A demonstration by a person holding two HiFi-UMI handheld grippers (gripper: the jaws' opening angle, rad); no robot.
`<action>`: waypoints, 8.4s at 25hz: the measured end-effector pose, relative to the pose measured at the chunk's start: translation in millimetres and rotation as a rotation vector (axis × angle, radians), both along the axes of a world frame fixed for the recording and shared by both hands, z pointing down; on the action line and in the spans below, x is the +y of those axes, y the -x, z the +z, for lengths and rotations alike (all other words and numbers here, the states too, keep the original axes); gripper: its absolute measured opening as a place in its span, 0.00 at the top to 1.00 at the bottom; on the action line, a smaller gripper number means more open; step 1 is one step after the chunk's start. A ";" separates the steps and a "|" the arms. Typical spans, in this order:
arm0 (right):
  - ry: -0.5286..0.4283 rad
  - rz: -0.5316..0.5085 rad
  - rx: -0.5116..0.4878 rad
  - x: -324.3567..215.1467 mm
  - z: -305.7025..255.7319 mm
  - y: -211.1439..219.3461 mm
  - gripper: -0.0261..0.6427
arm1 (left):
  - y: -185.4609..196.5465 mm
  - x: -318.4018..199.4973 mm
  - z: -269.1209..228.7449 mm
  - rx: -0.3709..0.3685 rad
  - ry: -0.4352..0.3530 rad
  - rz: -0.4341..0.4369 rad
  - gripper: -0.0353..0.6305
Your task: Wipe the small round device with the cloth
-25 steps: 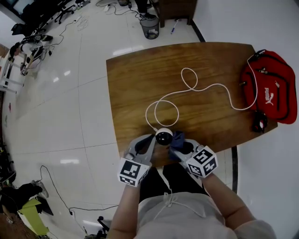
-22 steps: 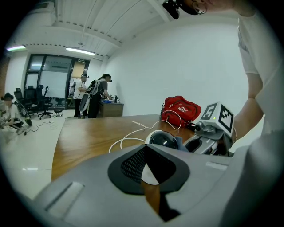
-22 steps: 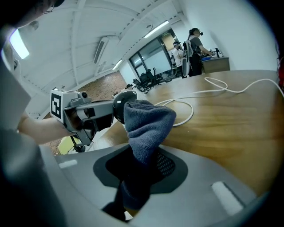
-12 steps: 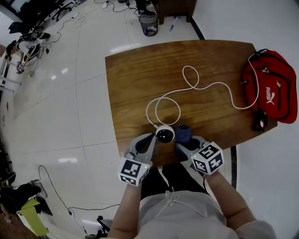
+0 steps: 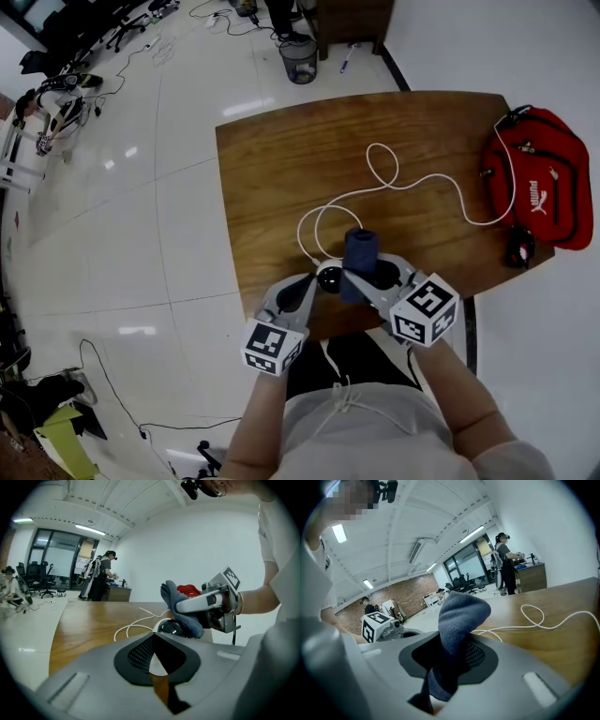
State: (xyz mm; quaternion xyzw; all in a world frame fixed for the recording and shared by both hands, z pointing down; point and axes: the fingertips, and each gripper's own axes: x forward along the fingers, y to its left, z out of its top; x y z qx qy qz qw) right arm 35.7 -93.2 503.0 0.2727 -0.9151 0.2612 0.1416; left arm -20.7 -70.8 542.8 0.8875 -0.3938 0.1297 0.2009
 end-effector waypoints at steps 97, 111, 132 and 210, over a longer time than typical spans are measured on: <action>0.265 -0.435 0.329 -62.8 98.0 55.4 0.80 | 41.3 -7.5 -7.2 -0.048 0.023 -0.073 0.94; 0.086 -0.154 0.116 27.6 -31.8 86.4 0.80 | 57.1 48.9 -33.7 -0.025 -0.018 0.103 0.94; 0.483 0.212 0.008 115.0 87.9 60.0 0.80 | 75.7 102.5 -28.5 0.002 0.023 0.168 0.94; 0.099 0.193 -0.049 -2.9 -4.0 -13.0 0.80 | -4.7 4.0 -32.7 -0.019 -0.009 0.156 0.94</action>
